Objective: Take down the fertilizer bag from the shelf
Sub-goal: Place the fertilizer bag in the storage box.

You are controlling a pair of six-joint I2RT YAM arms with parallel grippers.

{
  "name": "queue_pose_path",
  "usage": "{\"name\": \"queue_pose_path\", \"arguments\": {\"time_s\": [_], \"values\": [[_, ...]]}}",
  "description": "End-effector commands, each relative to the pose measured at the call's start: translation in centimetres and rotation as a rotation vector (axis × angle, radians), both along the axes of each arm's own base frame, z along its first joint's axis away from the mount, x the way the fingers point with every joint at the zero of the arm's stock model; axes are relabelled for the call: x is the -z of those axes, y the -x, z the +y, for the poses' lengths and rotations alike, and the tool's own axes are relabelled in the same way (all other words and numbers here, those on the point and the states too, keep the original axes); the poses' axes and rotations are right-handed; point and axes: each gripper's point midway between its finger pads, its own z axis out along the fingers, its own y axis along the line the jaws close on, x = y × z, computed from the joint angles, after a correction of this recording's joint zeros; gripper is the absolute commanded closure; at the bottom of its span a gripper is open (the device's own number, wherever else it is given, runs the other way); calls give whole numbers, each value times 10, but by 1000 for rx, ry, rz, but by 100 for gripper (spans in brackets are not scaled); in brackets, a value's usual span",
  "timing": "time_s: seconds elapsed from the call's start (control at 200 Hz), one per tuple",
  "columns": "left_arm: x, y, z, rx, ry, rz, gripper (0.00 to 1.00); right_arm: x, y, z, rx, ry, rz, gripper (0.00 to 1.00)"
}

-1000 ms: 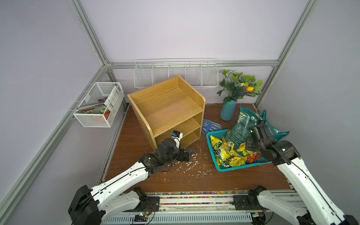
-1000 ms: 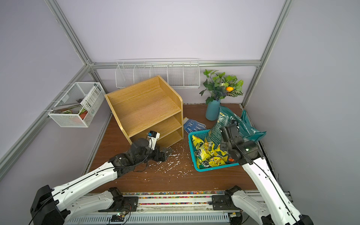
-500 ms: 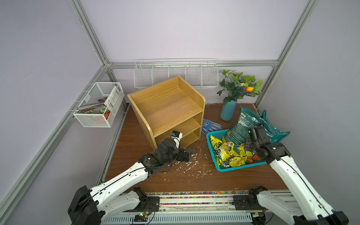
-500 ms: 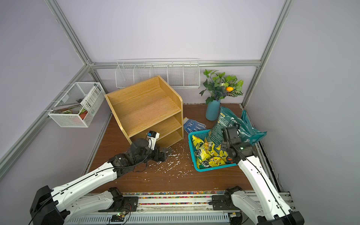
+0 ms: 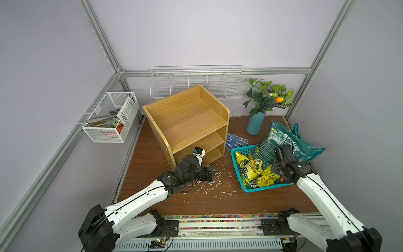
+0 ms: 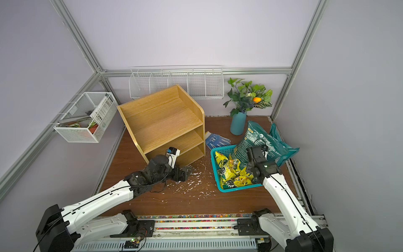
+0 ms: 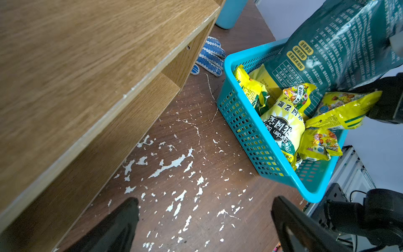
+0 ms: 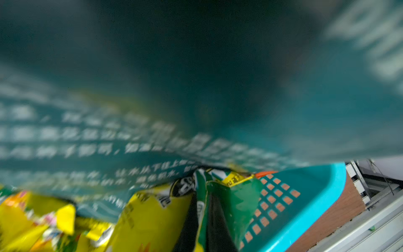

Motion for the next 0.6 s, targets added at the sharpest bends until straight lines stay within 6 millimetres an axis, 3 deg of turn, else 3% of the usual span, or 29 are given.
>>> {"name": "queue_pose_path", "arguments": {"time_s": [0.0, 0.165, 0.23, 0.31, 0.41, 0.5, 0.595], "values": [[-9, -1, 0, 5, 12, -23, 0, 48, 30, -19, 85, 9, 227, 100], [-9, 0, 6, -11, 18, -35, 0, 74, 34, -12, 100, -51, 335, 100], [-8, 1, 6, -13, 16, -32, 0, 75, 35, -3, 95, -96, 358, 99], [-9, 1, 7, -15, 20, -34, 0, 66, 31, 5, 75, -143, 298, 79], [-8, 0, 6, -13, 18, -35, 0, 40, 29, 7, 57, -159, 180, 49], [-8, 0, 5, -10, 19, -38, 0, 16, 29, 8, 39, -173, 81, 38], [-8, 0, 4, -6, 27, -39, 0, 4, 34, 9, 31, -185, 52, 36]]}}
